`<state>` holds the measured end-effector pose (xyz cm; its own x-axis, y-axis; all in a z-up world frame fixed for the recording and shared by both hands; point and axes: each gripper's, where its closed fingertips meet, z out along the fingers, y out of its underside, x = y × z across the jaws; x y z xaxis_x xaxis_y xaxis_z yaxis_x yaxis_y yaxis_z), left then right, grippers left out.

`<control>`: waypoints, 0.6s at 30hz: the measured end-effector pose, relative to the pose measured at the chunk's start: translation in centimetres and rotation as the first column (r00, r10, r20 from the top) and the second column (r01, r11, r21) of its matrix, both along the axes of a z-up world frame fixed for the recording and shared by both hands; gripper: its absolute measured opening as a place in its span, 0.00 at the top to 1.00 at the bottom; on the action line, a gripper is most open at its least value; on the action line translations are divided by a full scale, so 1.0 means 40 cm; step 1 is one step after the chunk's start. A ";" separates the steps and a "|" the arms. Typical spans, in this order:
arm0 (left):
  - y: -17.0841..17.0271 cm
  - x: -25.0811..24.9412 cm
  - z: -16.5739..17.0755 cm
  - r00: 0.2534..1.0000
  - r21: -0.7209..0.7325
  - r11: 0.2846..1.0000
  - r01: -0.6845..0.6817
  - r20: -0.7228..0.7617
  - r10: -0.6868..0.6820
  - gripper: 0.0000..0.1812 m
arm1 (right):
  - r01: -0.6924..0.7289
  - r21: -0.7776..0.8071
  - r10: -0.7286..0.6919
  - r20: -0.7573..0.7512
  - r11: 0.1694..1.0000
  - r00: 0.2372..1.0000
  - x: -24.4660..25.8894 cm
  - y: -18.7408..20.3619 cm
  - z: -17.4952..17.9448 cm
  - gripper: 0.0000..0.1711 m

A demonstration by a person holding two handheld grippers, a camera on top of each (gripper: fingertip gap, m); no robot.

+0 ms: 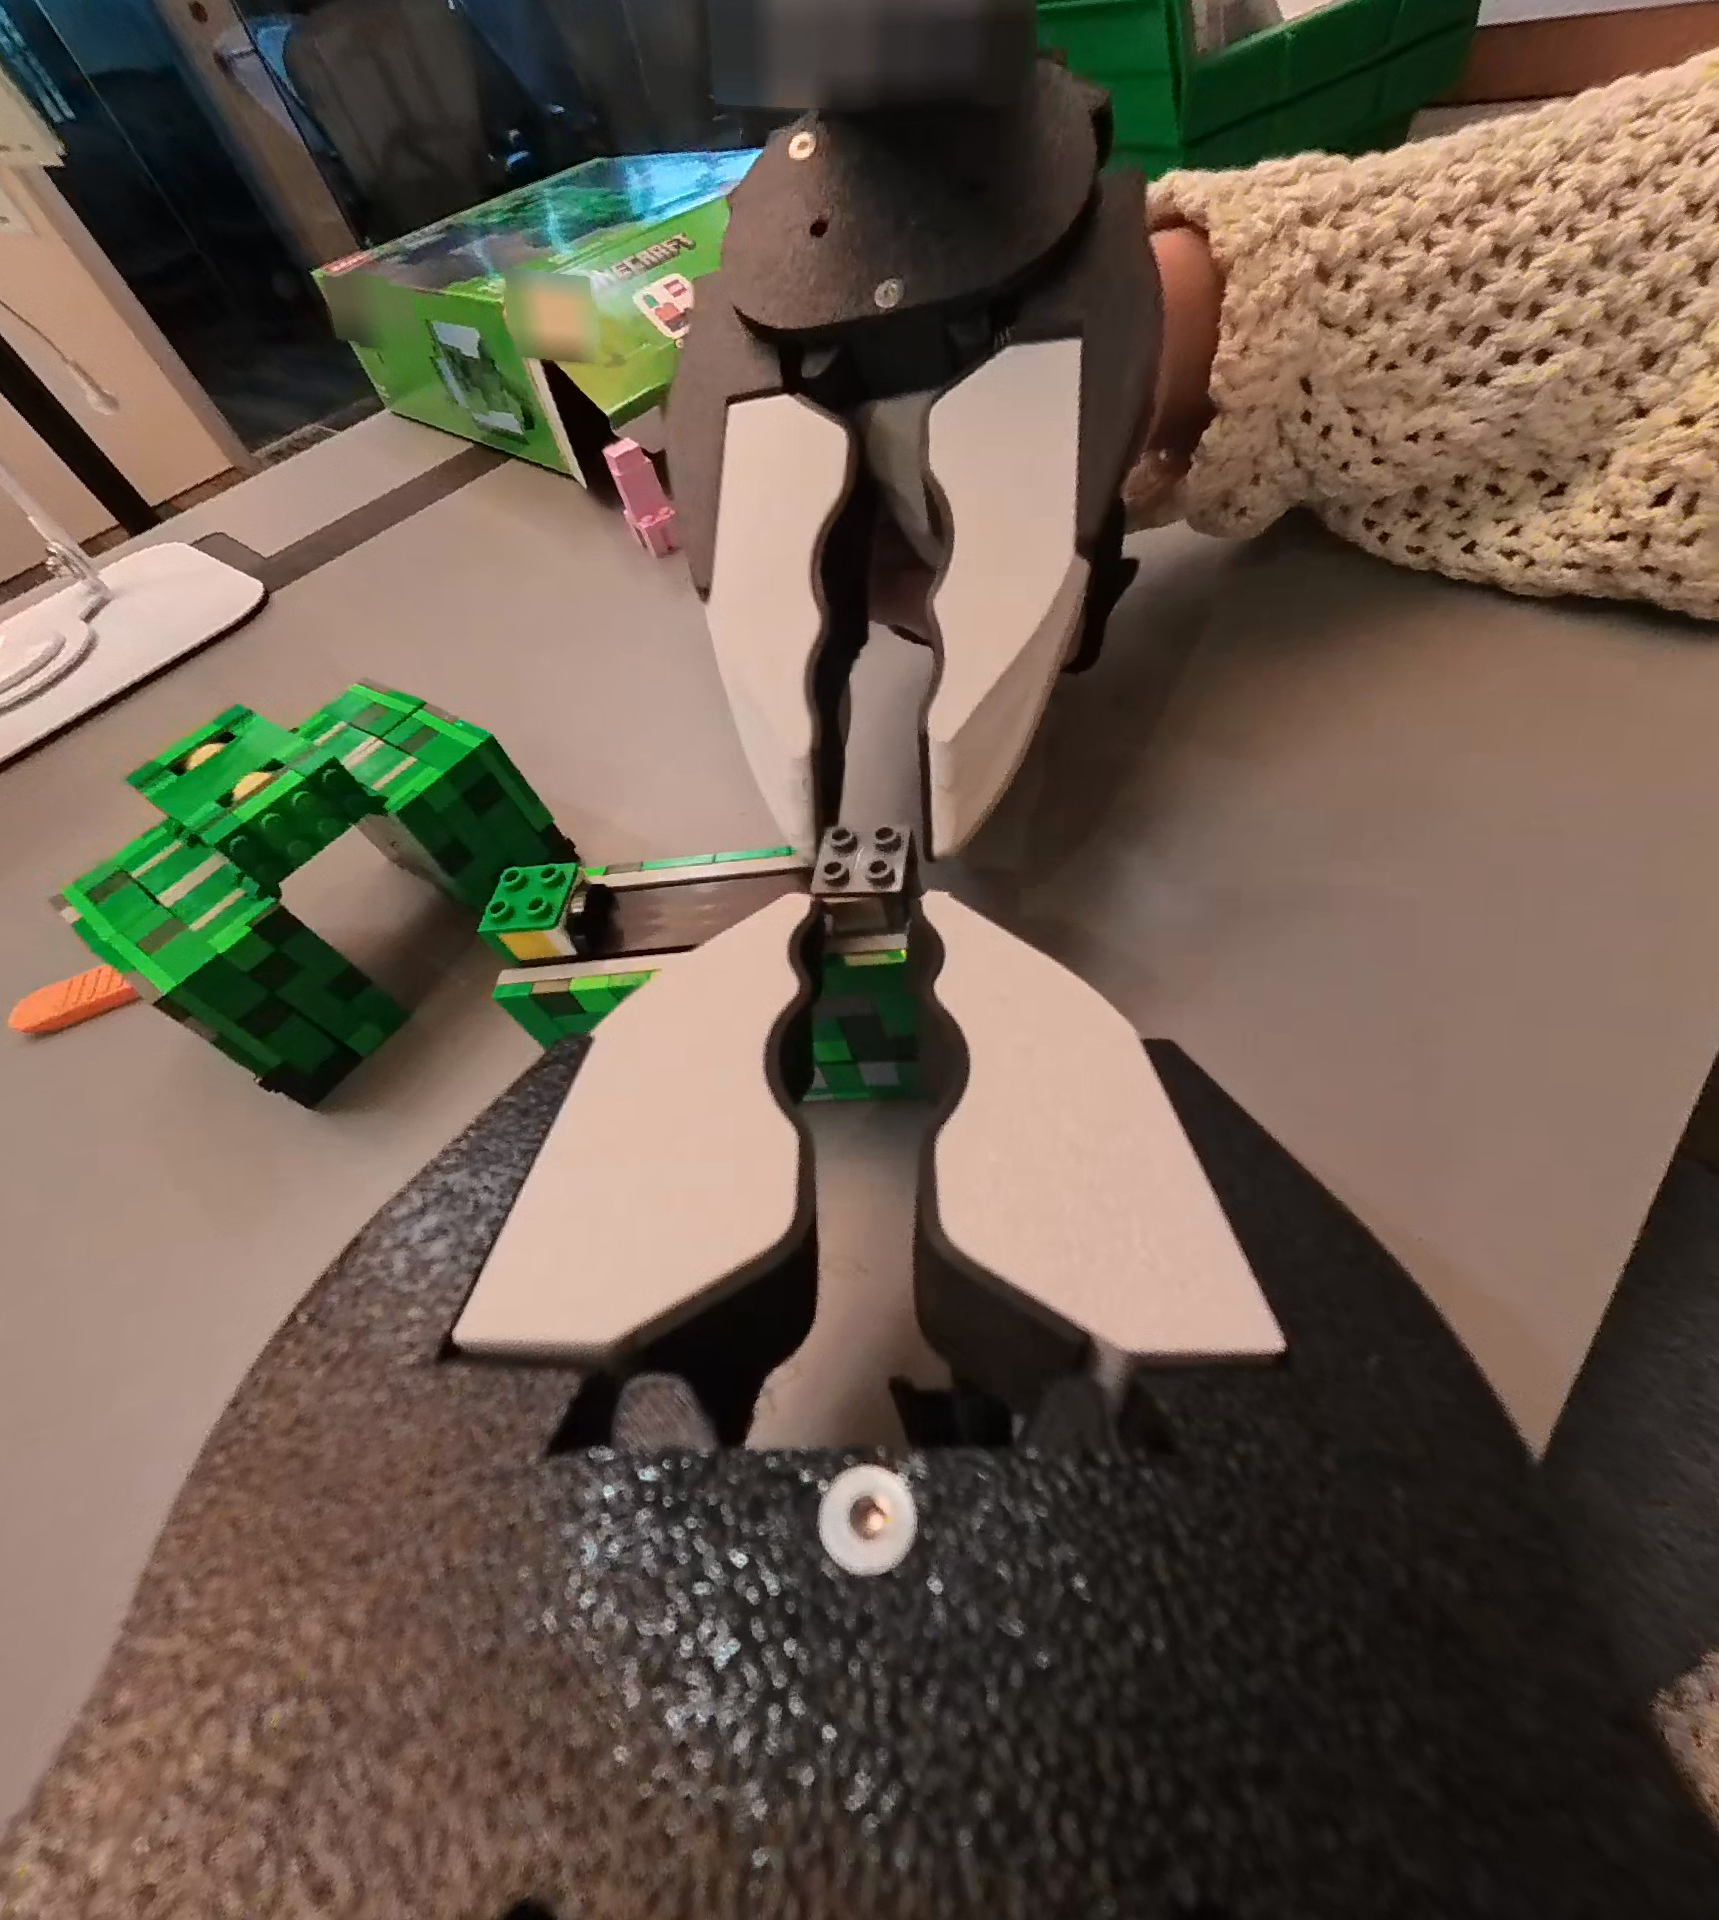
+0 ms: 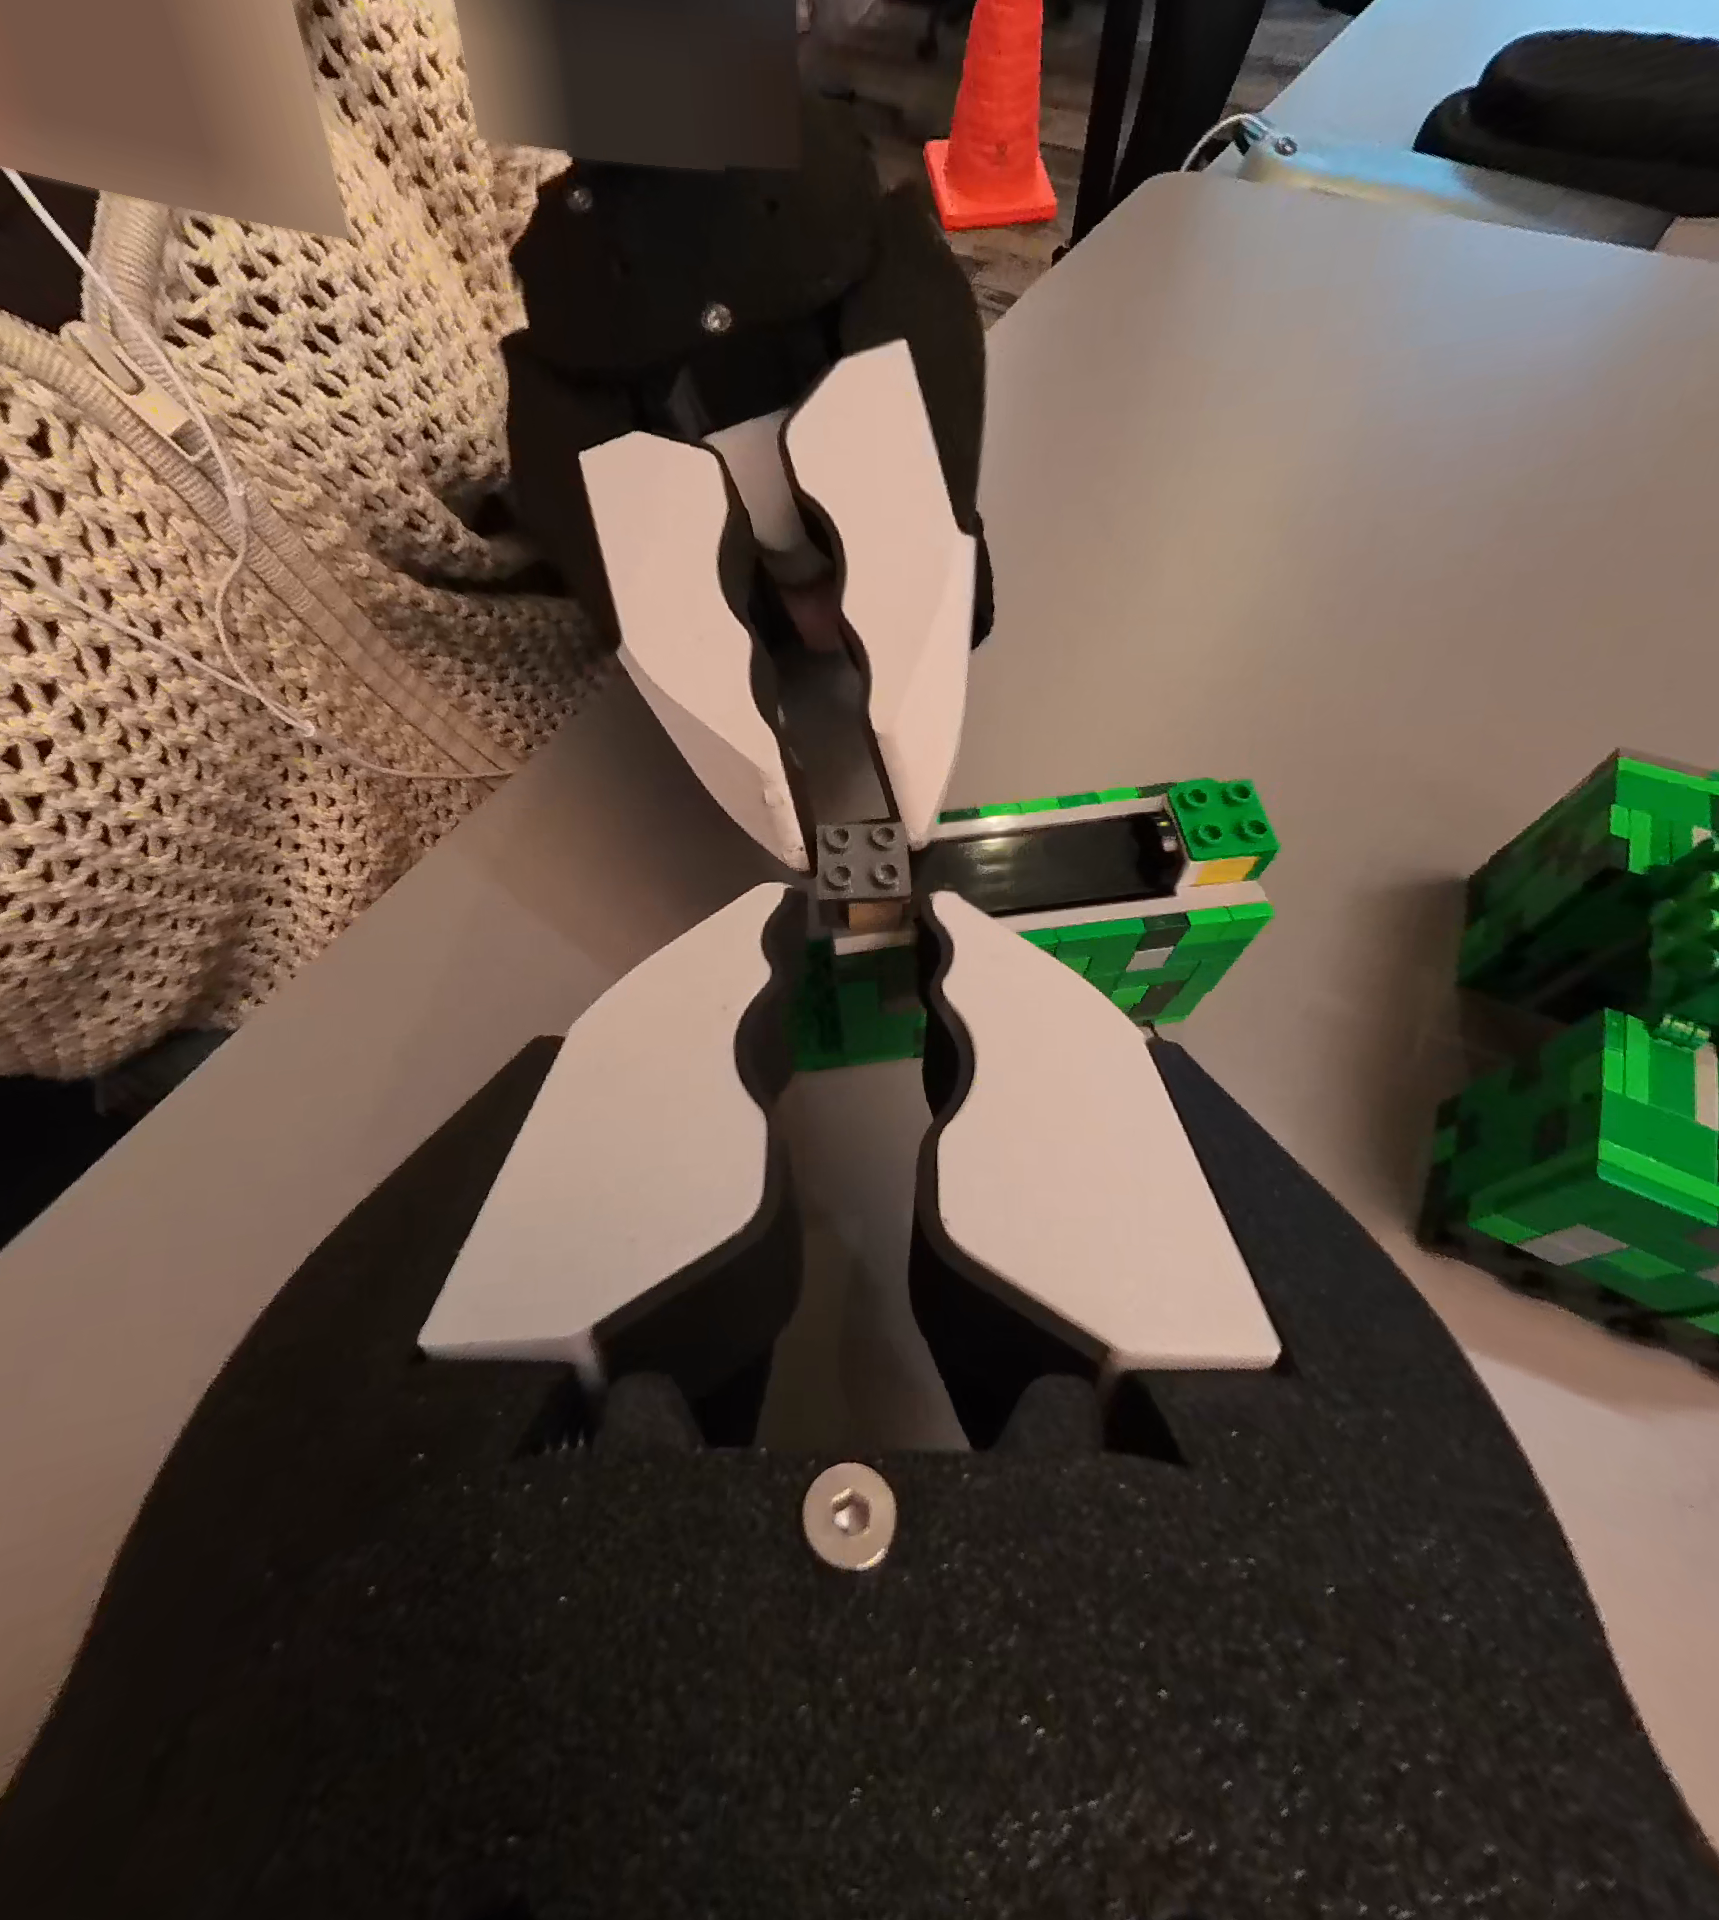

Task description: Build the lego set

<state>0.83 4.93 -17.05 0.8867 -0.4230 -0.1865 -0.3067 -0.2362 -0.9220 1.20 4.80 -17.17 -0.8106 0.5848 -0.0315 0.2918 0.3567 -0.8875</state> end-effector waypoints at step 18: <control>-0.001 -0.003 -0.002 1.000 -0.047 0.999 0.018 0.025 -0.017 0.93 | 0.011 0.023 -0.012 0.035 1.000 0.999 -0.003 0.003 -0.004 0.93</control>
<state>0.71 4.89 -17.15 0.8833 -0.4460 -0.1444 -0.2885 -0.2743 -0.9174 1.07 4.90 -17.32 -0.8023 0.5951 -0.0462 0.3268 0.3732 -0.8683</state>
